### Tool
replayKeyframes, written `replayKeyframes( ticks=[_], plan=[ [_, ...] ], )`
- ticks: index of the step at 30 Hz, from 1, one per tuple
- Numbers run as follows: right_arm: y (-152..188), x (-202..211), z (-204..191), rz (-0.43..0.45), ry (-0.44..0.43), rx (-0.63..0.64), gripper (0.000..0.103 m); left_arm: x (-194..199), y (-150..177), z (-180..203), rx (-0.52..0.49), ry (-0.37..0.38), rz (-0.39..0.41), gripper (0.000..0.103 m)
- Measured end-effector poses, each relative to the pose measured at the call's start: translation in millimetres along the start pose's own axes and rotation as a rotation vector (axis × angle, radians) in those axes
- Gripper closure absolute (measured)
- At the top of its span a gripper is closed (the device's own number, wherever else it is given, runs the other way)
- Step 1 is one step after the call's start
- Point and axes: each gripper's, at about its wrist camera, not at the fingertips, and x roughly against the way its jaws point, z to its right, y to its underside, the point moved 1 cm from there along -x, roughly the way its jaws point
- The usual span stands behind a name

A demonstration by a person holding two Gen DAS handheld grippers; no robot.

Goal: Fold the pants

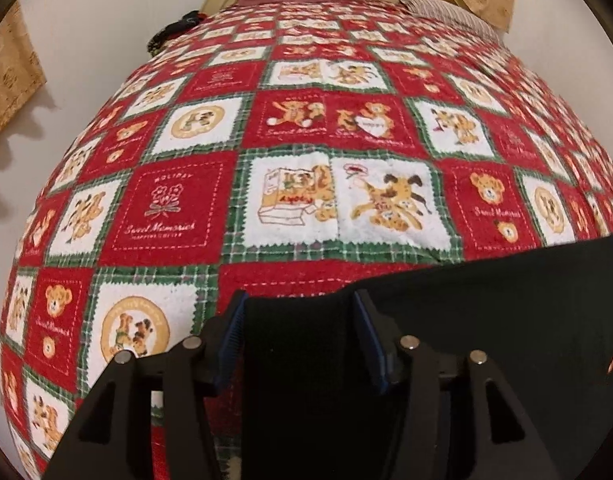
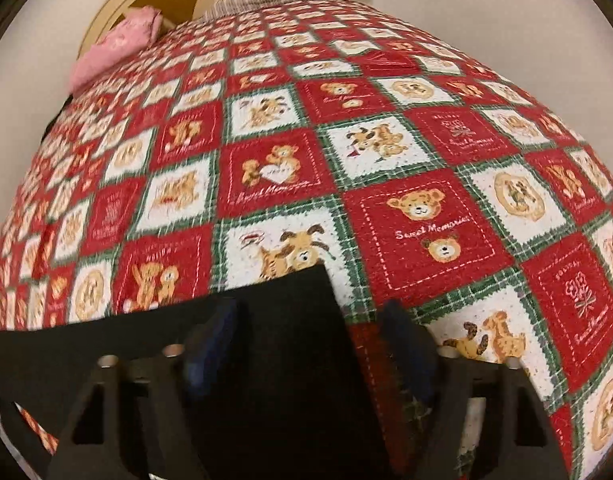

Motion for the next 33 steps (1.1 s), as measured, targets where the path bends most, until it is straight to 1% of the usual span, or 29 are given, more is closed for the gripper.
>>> replayKeyframes(
  ticks=[1, 2, 3, 6, 7, 9, 11, 13, 15, 16, 18, 21, 24, 25, 30, 33],
  plan=[
    [1.7, -0.2, -1.7, -0.008, -0.008, 0.016, 0.056, 0.5, 0.5, 3.2, -0.016, 0.01, -0.001, 0.063],
    [1.8, -0.6, -2.4, -0.011, -0.006, 0.025, 0.068, 1.5, 0.2, 7.2, -0.034, 0.028, 0.0, 0.078],
    [3.0, 0.5, -3.4, -0.008, 0.003, 0.036, 0.08, 2.4, 0.3, 13.1, -0.055, 0.03, 0.001, 0.086],
    [1.4, 5.9, -4.5, 0.009, -0.001, 0.041, 0.093, 4.1, 1.3, 27.9, -0.125, -0.032, 0.019, 0.09],
    [0.6, 11.0, -7.3, 0.027, 0.003, 0.046, 0.094, 5.2, 1.0, 29.3, -0.13, -0.04, 0.027, 0.09],
    [-2.5, 22.3, -13.1, 0.072, 0.006, 0.051, 0.096, 11.0, -1.0, 23.8, -0.103, -0.036, 0.051, 0.09],
    [-4.7, 40.8, -19.5, 0.138, -0.008, 0.056, 0.096, 20.1, -2.5, 13.6, -0.062, -0.005, 0.085, 0.09],
    [-3.0, 58.9, -23.7, 0.202, -0.012, 0.07, 0.096, 30.5, -2.0, 8.5, -0.045, 0.006, 0.124, 0.09],
    [1.4, 79.6, -26.7, 0.272, -0.023, 0.082, 0.096, 40.8, -0.9, 4.0, -0.02, 0.033, 0.161, 0.09],
    [6.5, 93.6, -26.9, 0.32, -0.035, 0.086, 0.096, 47.0, 0.2, 1.6, -0.005, 0.045, 0.185, 0.09],
    [12.2, 110.1, -26.8, 0.376, -0.051, 0.088, 0.096, 59.0, 5.0, 0.5, 0.018, 0.061, 0.236, 0.09],
    [27.3, 134.6, -25.6, 0.463, -0.058, 0.089, 0.096, 77.1, 14.7, -4.2, 0.043, 0.085, 0.315, 0.09],
    [53.8, 161.3, -22.0, 0.573, -0.073, 0.1, 0.096, 92.8, 23.6, -9.9, 0.058, 0.108, 0.399, 0.09],
    [62.2, 167.6, -19.6, 0.602, -0.079, 0.101, 0.096, 99.6, 29.0, -12.3, 0.062, 0.129, 0.438, 0.09],
    [105.2, 182.7, -6.6, 0.666, -0.101, 0.095, 0.097, 124.4, 62.1, -20.4, 0.077, 0.199, 0.543, 0.09],
    [131.2, 189.5, 2.5, 0.68, -0.133, 0.078, 0.097, 134.3, 86.0, -21.4, 0.072, 0.24, 0.576, 0.09]
  ],
)
